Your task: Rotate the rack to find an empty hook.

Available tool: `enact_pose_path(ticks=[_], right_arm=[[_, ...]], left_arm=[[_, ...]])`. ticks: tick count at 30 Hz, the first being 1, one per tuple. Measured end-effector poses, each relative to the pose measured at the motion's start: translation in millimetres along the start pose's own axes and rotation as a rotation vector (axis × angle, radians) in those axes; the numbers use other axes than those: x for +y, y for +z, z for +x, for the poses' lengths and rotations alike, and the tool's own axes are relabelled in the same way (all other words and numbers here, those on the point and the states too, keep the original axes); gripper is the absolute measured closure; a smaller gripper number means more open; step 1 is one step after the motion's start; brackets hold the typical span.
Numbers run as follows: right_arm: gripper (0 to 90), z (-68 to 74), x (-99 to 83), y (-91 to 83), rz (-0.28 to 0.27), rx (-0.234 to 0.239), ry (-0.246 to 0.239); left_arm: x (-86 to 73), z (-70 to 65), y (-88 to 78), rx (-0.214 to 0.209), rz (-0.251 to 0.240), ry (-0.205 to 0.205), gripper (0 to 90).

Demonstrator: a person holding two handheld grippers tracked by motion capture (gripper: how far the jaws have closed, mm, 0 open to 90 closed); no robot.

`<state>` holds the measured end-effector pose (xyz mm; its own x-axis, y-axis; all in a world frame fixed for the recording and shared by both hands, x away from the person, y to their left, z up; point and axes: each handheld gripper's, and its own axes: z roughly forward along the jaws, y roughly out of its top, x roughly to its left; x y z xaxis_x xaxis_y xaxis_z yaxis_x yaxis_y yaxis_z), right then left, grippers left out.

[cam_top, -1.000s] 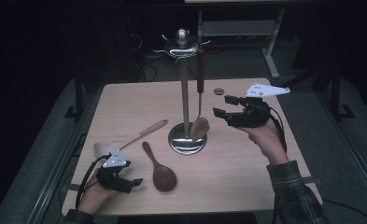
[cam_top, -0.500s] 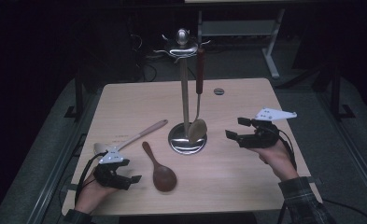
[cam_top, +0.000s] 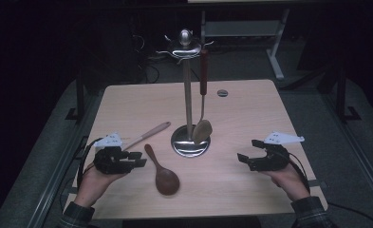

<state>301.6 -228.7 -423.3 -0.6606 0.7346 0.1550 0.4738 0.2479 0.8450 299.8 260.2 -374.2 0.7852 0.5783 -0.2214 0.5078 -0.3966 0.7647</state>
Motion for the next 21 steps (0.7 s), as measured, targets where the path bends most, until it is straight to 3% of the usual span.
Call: enact_pose_path(ticks=[6, 11, 15, 21], right_arm=[[15.2, 7.1, -22.4, 0.6, 0.045, 0.0, -0.008], [14.0, 9.0, -27.9, 1.1, 0.053, -0.013, -0.005], [14.4, 8.4, -28.1, 2.3, 0.048, -0.013, -0.003], [14.4, 9.2, -29.6, 5.0, 0.057, -0.02, -0.005]], left_arm=[[41.9, -1.8, -13.4, -0.017, -0.016, 0.047, 86.9], [77.3, -6.1, -24.4, -0.014, -0.029, 0.086, 89.4], [103.6, -9.4, -30.4, -0.007, -0.011, 0.108, 89.6], [144.1, -14.2, -43.5, -0.03, -0.033, 0.144, 89.7]])
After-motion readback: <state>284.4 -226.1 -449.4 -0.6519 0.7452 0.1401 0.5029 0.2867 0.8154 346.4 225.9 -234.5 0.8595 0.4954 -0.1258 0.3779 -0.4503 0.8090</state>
